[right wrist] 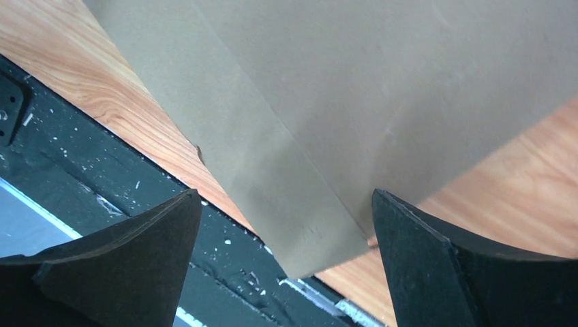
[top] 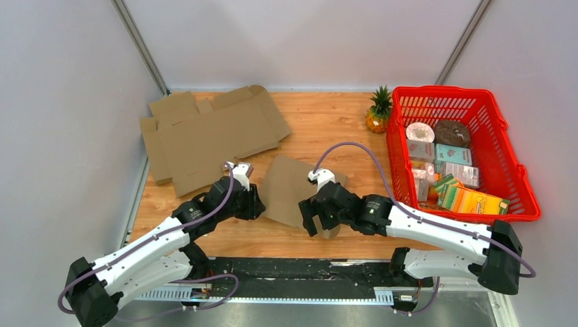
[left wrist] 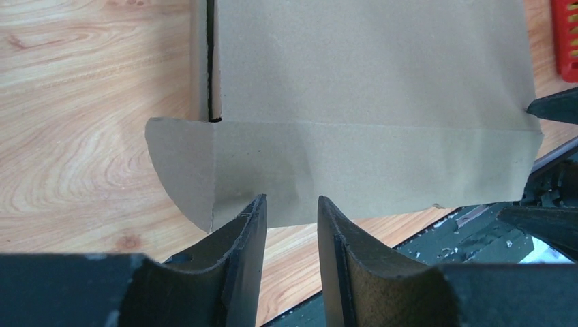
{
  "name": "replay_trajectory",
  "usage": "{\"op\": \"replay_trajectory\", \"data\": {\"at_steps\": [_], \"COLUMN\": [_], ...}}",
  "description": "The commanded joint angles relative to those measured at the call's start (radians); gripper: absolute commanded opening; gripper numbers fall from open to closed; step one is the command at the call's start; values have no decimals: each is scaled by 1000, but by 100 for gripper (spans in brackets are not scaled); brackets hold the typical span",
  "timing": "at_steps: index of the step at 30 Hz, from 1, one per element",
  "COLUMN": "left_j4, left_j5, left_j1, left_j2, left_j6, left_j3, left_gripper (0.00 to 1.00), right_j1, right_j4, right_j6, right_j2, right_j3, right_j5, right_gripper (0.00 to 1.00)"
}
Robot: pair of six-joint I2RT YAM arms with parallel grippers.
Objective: Fold the paper box
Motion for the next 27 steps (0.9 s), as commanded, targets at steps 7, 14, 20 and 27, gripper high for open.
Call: {"op": "replay_trajectory", "data": {"at_steps": [7,14,20,27], "left_j4": [-130,-3,-2,52], "left_j5": [-34,226,221,325], "left_j1": [106,229,230,230], "left_j2": [-113,55,125,141], "left_j6": [150,224,265,248], "left_j3": [153,138,147,57], "left_gripper": [69,69,65,57], "right_j1": [-52,-113,-156,-155], "right_j4": [-121,11,62,62], "right_j6": [214,231,219,217], "right_j2": [-280,-310,-231,-202], "right_j3": [-81,-178,-198,-204], "right_j5": [-28,-98,-146,-244], "right_gripper": [97,92,85,77]}}
